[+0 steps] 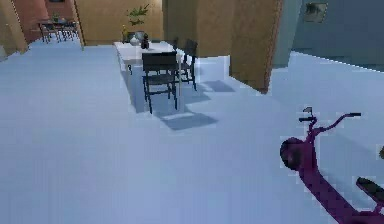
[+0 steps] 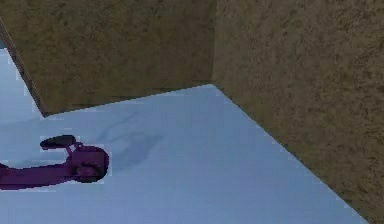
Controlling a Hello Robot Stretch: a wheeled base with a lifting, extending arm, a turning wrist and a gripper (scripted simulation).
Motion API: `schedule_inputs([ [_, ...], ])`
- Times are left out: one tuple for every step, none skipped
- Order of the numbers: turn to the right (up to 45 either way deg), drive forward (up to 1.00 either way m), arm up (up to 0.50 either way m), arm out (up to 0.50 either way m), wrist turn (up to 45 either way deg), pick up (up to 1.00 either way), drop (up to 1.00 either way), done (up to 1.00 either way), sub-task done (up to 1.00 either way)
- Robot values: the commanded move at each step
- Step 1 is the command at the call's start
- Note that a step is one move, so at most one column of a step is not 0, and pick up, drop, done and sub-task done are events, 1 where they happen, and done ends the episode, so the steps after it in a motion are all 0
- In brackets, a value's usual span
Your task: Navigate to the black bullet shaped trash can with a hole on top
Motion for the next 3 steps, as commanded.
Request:
schedule_inputs([
  [0.0,1.00,0.00,0.00,0.0,0.00,0.00,0.00,0.00],
  [9.0,0.00,0.00,0.00,0.0,0.00,0.00,0.00,0.00],
  [0.0,0.40,0.00,0.00,0.0,0.00,0.00,0.00,0.00],
])
